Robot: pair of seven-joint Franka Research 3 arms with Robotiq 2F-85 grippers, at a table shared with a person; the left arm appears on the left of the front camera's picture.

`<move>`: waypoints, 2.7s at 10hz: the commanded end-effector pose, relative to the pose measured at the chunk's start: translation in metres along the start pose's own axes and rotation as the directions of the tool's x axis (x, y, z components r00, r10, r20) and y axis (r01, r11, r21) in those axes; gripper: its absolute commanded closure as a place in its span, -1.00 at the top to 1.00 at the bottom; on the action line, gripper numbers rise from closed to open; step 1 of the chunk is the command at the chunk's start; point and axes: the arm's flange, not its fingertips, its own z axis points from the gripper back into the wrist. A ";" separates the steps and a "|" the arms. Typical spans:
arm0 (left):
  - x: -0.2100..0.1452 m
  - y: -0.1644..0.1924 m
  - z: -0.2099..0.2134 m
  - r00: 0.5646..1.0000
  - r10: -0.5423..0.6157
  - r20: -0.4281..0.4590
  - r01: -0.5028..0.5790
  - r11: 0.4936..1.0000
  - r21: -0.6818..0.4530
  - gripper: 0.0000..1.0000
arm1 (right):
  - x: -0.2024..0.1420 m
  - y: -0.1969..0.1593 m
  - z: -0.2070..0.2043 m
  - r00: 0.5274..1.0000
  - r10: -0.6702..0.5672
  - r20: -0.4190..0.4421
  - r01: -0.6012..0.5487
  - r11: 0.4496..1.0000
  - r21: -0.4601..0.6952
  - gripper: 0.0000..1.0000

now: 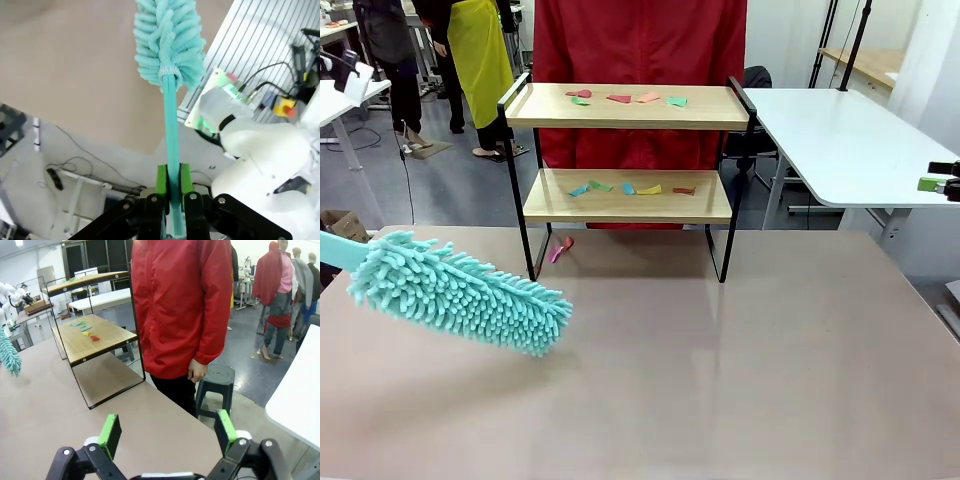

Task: Clean the shelf.
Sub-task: Clean the specific section of the Shelf indicated by the human with the Duster.

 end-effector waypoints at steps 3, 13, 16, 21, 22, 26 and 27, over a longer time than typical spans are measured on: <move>-0.006 -0.003 -0.006 0.999 0.043 0.026 -0.042 0.999 -0.030 -0.74 | 0.002 0.001 -0.001 1.000 0.004 0.001 -0.004 1.000 -0.002 1.00; -0.006 -0.003 -0.006 0.999 0.043 0.026 -0.042 0.999 -0.030 -0.74 | 0.002 0.001 -0.001 1.000 0.004 0.001 -0.004 1.000 -0.002 1.00; -0.006 -0.003 -0.006 0.999 0.043 0.026 -0.042 0.999 -0.030 -0.74 | 0.002 0.001 -0.001 1.000 0.004 0.001 -0.004 1.000 -0.002 1.00; -0.006 -0.003 -0.006 0.999 0.043 0.026 -0.042 0.999 -0.030 -0.74 | 0.002 0.001 -0.001 1.000 0.004 0.001 -0.004 1.000 -0.002 1.00; -0.006 -0.003 -0.006 0.999 0.043 0.026 -0.042 0.999 -0.030 -0.74 | 0.002 0.001 -0.001 1.000 0.004 0.001 -0.004 1.000 -0.002 1.00; -0.006 -0.003 -0.006 0.999 0.043 0.026 -0.042 0.999 -0.030 -0.74 | 0.002 0.001 -0.001 1.000 0.004 0.001 -0.004 1.000 -0.002 1.00; -0.006 -0.003 -0.006 0.999 0.043 0.026 -0.042 0.999 -0.030 -0.74 | 0.002 0.001 -0.001 1.000 0.004 0.001 -0.004 1.000 -0.002 1.00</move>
